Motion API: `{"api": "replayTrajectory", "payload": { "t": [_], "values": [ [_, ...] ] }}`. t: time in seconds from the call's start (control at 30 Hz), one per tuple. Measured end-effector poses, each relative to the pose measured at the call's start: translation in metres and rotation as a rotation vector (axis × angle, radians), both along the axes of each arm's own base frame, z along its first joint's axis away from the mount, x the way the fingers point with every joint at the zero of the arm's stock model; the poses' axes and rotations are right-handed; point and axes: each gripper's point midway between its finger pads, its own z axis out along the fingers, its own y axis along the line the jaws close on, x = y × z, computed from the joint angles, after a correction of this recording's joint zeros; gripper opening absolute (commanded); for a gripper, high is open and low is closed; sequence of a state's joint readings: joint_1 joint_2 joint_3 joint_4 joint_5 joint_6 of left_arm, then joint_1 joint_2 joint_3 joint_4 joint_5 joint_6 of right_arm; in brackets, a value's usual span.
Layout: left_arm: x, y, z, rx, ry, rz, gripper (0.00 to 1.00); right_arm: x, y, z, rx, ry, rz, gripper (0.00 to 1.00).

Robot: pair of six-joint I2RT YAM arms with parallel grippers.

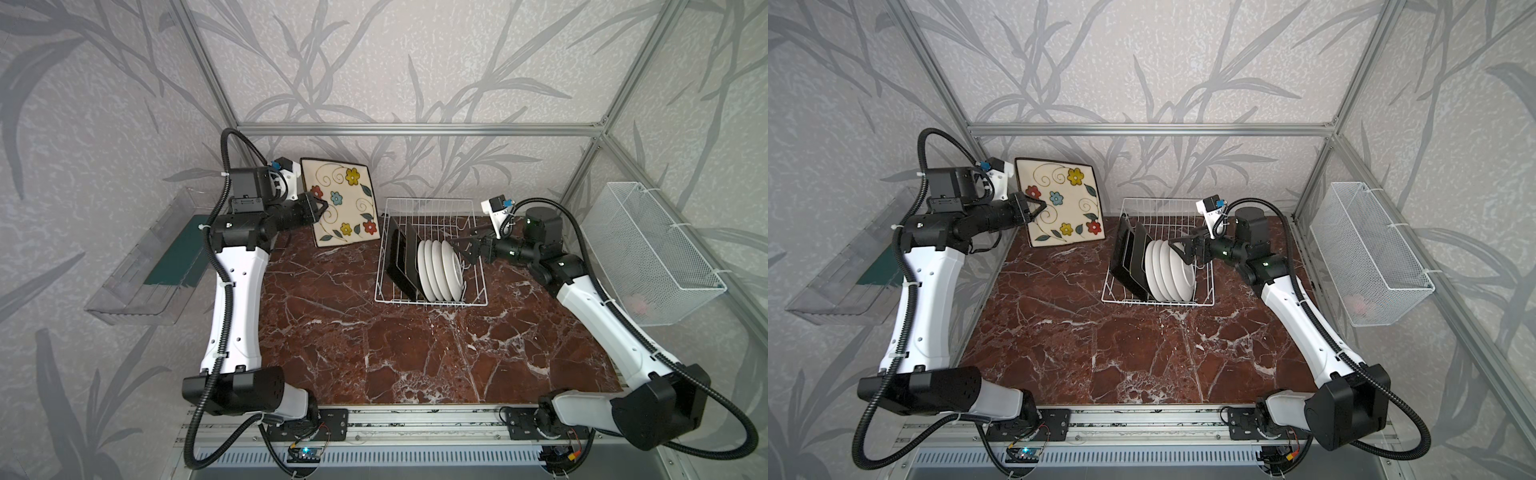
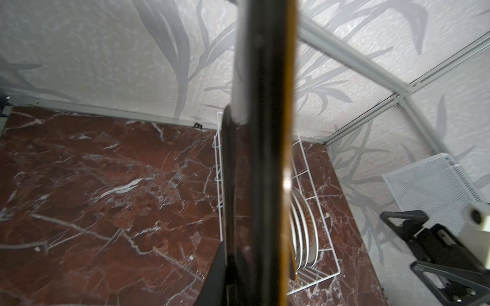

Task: Unload the plates from the dish rack
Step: 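Carry the flower plate away from the rack with the left gripper while the right releases, then lower the flower plate onto the table beside the rack with the left gripper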

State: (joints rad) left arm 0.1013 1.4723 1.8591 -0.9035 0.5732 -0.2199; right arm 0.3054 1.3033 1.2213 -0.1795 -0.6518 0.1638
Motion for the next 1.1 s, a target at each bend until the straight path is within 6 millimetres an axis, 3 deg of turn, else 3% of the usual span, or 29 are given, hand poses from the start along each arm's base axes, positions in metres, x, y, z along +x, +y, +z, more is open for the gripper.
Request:
{"api": "replayTrajectory", "payload": {
  "t": [0.23,0.6,1.1],
  "values": [
    [0.004,0.022,-0.064,0.134,0.208,0.036,0.0,-0.012,0.01,-0.003,-0.033,-0.016,0.047,0.99],
    [0.007,0.04,-0.09,0.249,0.251,0.056,0.0,-0.012,0.009,-0.008,-0.056,-0.014,0.04,0.99],
    [0.04,0.041,-0.171,0.266,0.402,-0.029,0.0,-0.013,0.008,-0.014,-0.075,0.002,0.037,0.99]
  ]
}}
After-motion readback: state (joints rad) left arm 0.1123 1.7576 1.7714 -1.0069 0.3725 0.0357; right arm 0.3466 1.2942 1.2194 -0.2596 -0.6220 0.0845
